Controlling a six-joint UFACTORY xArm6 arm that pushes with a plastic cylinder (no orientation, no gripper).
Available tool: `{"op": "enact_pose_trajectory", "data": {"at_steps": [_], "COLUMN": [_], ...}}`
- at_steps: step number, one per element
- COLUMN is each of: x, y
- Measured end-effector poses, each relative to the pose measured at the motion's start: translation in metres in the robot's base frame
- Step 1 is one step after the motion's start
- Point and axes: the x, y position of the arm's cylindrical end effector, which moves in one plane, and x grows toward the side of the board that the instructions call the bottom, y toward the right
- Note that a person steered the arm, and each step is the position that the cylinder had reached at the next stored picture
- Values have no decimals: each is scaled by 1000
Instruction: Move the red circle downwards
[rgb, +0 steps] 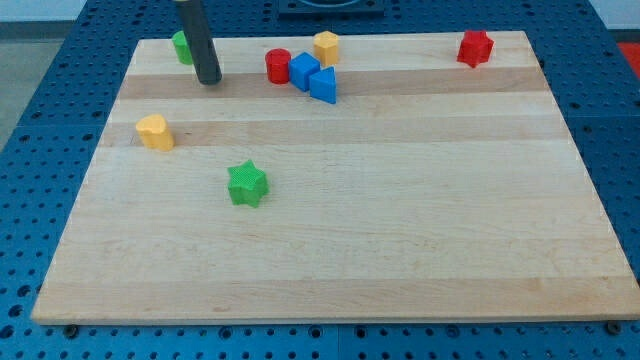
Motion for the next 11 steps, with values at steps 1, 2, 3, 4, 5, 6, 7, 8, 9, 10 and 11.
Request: {"op": "enact_pose_trajectory", "data": {"at_steps": [1, 2, 3, 4, 5, 6, 7, 8, 9, 10, 11], "x": [-24, -36, -41, -46, -47, -29, -4, 26, 31, 46, 67], "y": [3, 25, 50, 72, 94, 96, 95, 95, 88, 74, 67]}}
